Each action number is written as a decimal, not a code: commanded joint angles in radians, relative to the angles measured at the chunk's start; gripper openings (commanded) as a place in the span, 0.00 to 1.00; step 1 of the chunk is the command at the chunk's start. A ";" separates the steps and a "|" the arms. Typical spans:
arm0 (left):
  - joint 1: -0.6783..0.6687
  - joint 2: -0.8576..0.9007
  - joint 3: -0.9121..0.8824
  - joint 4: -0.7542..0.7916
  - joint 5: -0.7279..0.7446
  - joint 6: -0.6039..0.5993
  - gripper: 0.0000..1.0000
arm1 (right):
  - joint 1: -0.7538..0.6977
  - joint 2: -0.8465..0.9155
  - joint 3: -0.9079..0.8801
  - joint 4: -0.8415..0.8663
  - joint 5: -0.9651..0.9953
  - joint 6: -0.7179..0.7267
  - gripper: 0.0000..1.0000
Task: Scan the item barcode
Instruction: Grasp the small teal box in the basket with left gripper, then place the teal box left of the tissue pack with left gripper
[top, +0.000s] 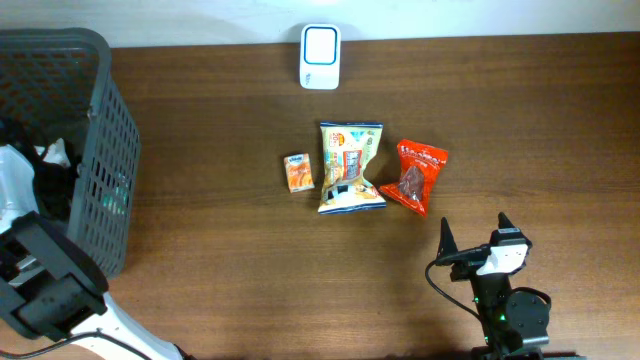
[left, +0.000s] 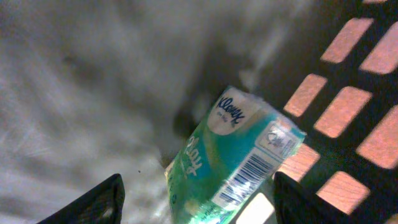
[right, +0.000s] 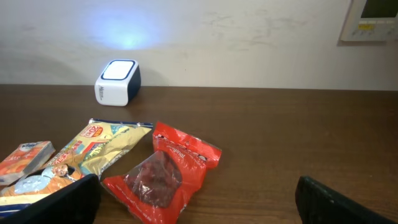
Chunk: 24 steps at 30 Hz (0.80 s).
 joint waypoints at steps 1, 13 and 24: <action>-0.006 -0.004 -0.020 0.002 -0.007 0.023 0.70 | -0.006 -0.006 -0.008 -0.003 0.002 0.000 0.98; -0.001 -0.006 0.013 0.006 -0.005 -0.036 0.00 | -0.006 -0.006 -0.008 -0.003 0.002 0.000 0.98; -0.015 -0.263 0.762 -0.352 0.062 -0.091 0.00 | -0.006 -0.006 -0.008 -0.003 0.002 0.000 0.99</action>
